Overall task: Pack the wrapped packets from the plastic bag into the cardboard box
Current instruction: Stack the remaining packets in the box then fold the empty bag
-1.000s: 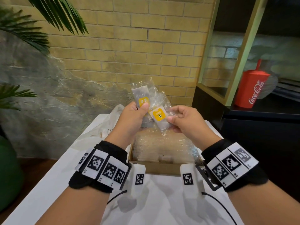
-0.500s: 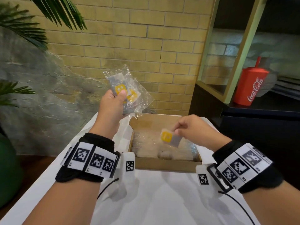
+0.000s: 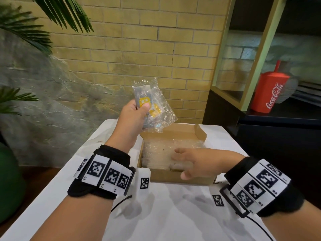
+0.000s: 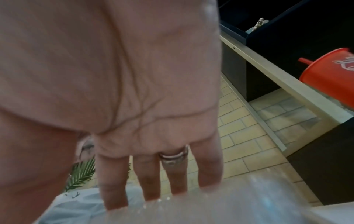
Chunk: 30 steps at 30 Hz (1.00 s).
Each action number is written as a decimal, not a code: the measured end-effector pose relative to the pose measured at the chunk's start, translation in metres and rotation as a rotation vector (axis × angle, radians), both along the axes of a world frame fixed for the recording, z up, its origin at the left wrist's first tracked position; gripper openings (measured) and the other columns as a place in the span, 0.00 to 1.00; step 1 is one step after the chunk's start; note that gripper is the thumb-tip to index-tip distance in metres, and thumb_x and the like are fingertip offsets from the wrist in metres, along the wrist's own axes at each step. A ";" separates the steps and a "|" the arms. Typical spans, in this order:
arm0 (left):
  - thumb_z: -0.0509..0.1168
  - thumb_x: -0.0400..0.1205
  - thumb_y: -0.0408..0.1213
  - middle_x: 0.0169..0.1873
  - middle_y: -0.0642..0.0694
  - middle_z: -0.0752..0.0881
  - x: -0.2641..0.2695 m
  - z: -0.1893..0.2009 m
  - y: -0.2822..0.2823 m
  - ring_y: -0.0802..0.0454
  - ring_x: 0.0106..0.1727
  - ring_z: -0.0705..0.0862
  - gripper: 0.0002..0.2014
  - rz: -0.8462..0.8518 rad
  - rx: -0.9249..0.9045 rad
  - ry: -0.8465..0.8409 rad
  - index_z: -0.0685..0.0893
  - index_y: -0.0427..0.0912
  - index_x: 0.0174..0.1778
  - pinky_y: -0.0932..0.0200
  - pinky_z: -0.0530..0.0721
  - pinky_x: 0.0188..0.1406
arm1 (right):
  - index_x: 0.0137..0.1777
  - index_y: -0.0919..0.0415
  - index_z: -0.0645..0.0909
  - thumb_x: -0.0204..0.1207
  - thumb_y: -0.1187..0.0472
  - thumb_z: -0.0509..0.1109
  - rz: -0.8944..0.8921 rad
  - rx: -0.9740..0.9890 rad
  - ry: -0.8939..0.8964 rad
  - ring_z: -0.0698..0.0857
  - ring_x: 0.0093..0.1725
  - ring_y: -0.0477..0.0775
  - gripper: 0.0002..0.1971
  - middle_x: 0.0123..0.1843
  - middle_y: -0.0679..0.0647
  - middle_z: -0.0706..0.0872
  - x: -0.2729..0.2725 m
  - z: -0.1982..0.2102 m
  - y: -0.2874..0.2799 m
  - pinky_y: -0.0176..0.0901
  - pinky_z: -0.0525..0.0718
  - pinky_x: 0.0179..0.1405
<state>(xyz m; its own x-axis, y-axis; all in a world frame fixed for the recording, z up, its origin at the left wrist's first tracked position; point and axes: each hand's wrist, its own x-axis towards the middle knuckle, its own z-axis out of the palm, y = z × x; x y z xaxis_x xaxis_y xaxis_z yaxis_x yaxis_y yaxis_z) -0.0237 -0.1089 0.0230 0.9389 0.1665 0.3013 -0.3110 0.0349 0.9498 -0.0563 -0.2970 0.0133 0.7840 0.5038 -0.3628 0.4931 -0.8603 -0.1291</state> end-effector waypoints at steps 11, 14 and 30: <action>0.58 0.85 0.31 0.44 0.49 0.87 -0.004 -0.006 -0.014 0.51 0.43 0.86 0.09 -0.217 0.075 0.050 0.80 0.51 0.48 0.57 0.85 0.34 | 0.70 0.57 0.74 0.78 0.53 0.67 -0.458 1.118 -0.209 0.84 0.46 0.45 0.22 0.56 0.55 0.86 0.017 0.020 0.000 0.38 0.83 0.48; 0.59 0.84 0.27 0.45 0.48 0.88 -0.005 -0.009 -0.018 0.49 0.46 0.86 0.11 -0.337 0.081 0.051 0.80 0.49 0.52 0.51 0.85 0.44 | 0.63 0.58 0.78 0.76 0.59 0.70 -0.488 1.318 -0.110 0.82 0.38 0.46 0.15 0.48 0.58 0.85 0.019 0.014 0.008 0.33 0.80 0.35; 0.72 0.74 0.27 0.33 0.53 0.86 0.000 -0.018 -0.011 0.60 0.34 0.82 0.12 -0.170 0.357 -0.018 0.85 0.52 0.41 0.64 0.81 0.40 | 0.37 0.57 0.78 0.78 0.70 0.65 -0.603 1.672 -0.313 0.79 0.35 0.46 0.10 0.35 0.53 0.81 0.032 0.012 -0.028 0.36 0.81 0.37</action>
